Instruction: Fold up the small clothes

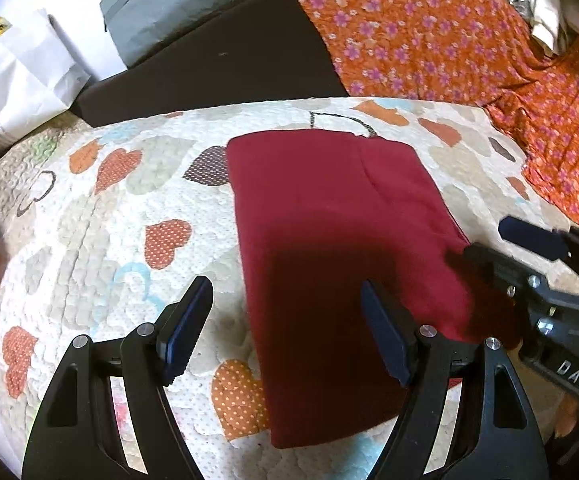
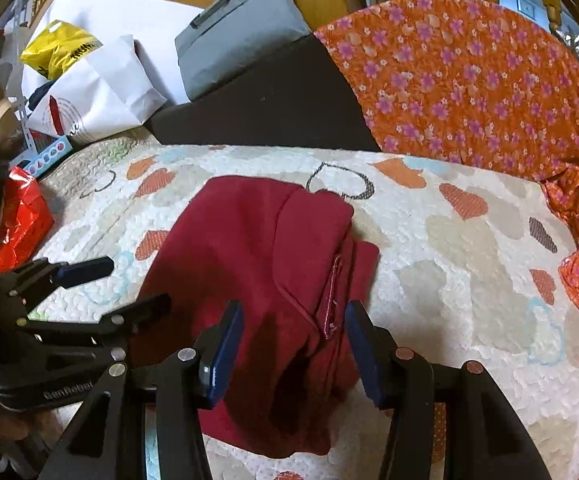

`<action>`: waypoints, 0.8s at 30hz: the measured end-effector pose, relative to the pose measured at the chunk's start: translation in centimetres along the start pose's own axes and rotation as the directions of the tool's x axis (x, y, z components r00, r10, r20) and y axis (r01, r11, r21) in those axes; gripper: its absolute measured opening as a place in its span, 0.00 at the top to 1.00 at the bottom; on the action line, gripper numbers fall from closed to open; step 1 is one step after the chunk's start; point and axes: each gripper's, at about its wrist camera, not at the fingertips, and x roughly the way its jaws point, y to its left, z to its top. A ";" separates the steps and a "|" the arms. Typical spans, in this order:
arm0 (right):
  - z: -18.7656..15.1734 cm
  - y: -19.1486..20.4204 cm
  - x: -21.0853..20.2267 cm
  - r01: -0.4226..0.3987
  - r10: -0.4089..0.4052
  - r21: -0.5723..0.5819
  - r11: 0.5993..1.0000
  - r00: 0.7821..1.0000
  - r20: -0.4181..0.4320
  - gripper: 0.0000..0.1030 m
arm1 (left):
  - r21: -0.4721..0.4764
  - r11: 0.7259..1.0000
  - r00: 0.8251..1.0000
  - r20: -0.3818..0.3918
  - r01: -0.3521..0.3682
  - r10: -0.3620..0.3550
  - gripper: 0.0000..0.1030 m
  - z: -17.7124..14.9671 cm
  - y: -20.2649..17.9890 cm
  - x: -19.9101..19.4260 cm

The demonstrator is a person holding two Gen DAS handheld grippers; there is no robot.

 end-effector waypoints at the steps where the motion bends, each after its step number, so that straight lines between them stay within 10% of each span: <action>1: -0.1 0.0 0.1 0.004 -0.004 0.000 1.000 1.000 -0.003 0.52 | 0.000 1.000 1.000 0.000 -0.012 0.012 0.26 0.0 0.0 0.0; 24: 0.2 -0.4 0.1 0.046 -0.046 0.052 0.998 0.999 0.006 0.51 | -0.038 0.997 0.998 0.033 -0.060 0.062 0.26 0.2 0.0 -0.1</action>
